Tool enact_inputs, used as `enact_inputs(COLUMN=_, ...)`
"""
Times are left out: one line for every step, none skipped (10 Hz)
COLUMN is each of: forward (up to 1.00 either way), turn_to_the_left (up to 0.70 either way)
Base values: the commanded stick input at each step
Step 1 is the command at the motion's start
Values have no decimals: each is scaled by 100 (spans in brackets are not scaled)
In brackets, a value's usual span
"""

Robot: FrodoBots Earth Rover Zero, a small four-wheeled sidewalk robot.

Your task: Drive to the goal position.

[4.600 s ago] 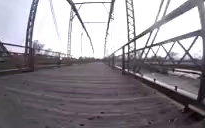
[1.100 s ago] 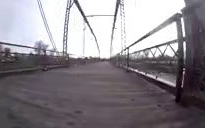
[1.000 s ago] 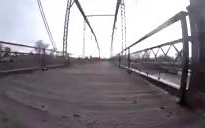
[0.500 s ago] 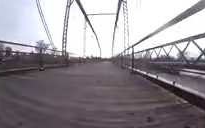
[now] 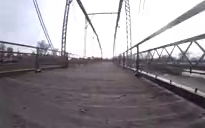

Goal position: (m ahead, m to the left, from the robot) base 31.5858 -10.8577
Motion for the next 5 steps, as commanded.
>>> enact_inputs(forward=100, turn_to_the_left=-3)
enact_inputs(forward=100, turn_to_the_left=0)
enact_inputs(forward=100, turn_to_the_left=0)
enact_inputs(forward=100, turn_to_the_left=0)
enact_inputs(forward=100, turn_to_the_left=0)
